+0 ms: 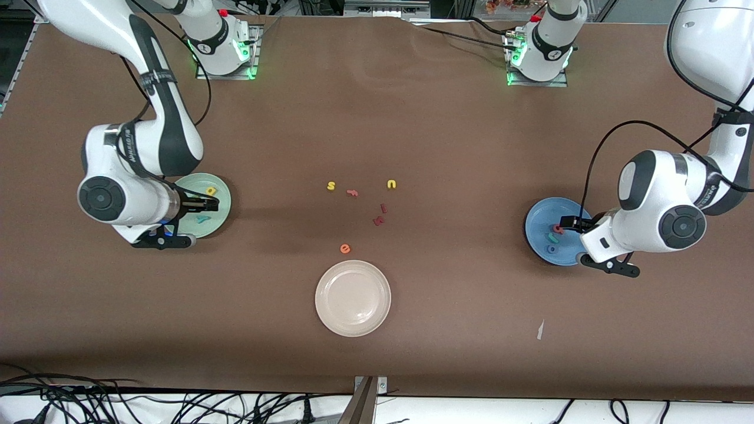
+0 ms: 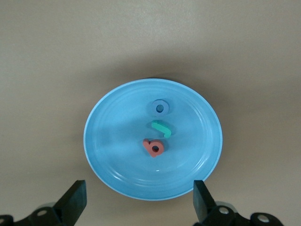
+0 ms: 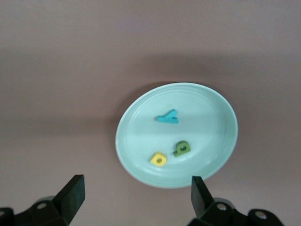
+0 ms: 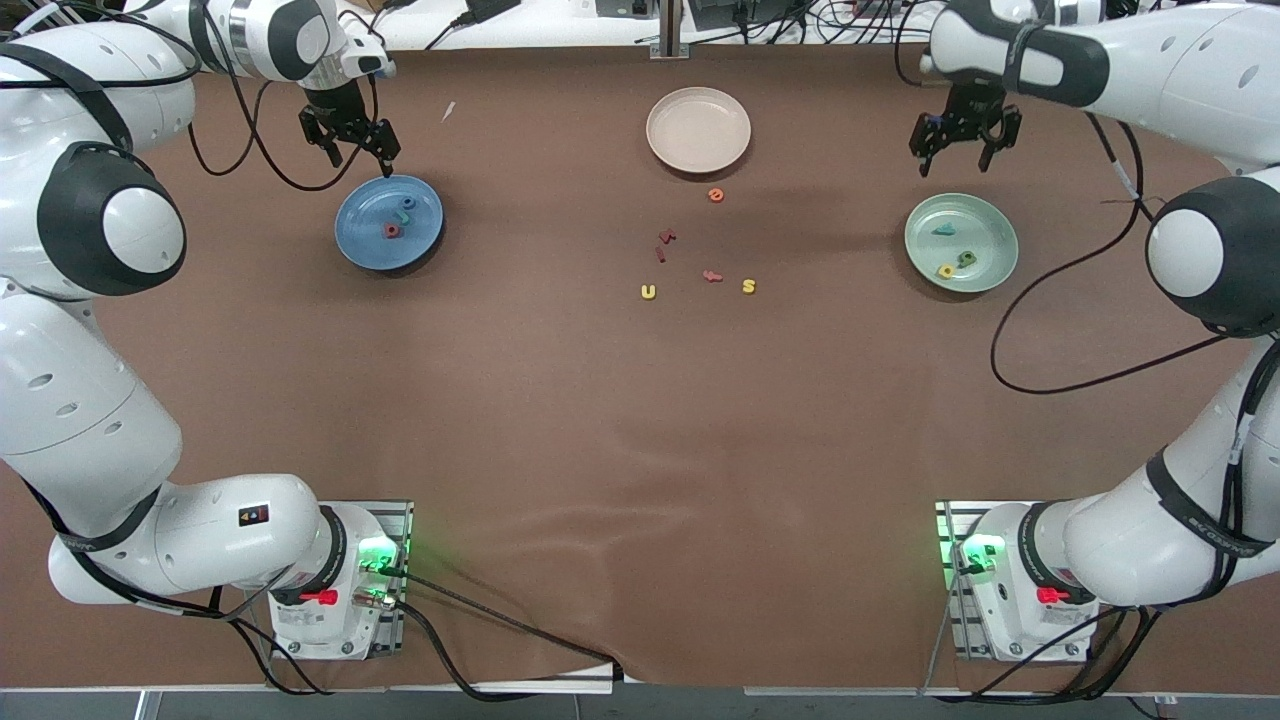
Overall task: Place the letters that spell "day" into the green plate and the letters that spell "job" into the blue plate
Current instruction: 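Put the teal j on the blue plate, teal y on the green plate, then open both grippers and lift them away from the plates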
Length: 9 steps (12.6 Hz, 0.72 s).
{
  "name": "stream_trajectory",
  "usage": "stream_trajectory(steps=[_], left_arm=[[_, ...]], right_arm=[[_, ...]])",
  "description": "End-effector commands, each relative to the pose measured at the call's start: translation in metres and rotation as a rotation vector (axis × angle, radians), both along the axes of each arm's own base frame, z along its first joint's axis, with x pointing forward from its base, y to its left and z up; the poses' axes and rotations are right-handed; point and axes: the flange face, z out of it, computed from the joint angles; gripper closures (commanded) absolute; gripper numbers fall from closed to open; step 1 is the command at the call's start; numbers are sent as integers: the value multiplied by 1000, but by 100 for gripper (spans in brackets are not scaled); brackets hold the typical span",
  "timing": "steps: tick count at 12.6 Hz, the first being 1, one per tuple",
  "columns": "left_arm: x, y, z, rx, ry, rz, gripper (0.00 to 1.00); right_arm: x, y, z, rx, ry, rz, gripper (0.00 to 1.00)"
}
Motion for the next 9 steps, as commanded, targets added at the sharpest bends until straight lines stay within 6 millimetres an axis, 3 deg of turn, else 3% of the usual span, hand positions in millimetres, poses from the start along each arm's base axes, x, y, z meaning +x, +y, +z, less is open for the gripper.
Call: stream_trajectory(steps=[1, 2, 3, 4, 7, 8, 9], left_arm=[[-4, 3, 29, 16, 9, 0, 0], [-3, 5, 38, 21, 22, 5, 0], [-1, 7, 53, 26, 27, 11, 0], [0, 7, 63, 32, 32, 30, 0], [1, 2, 91, 62, 17, 107, 0], [1, 1, 95, 60, 11, 107, 0], [0, -1, 101, 38, 6, 114, 0]], right_arm=[[8, -2, 43, 49, 17, -18, 0], [2, -4, 78, 81, -29, -24, 0], [-2, -19, 100, 100, -52, -45, 0], [-14, -32, 134, 123, -90, -60, 0], [-59, -47, 219, 102, -174, -45, 0], [-70, -48, 236, 77, -205, -35, 0], [-83, -51, 241, 67, -209, -39, 0]])
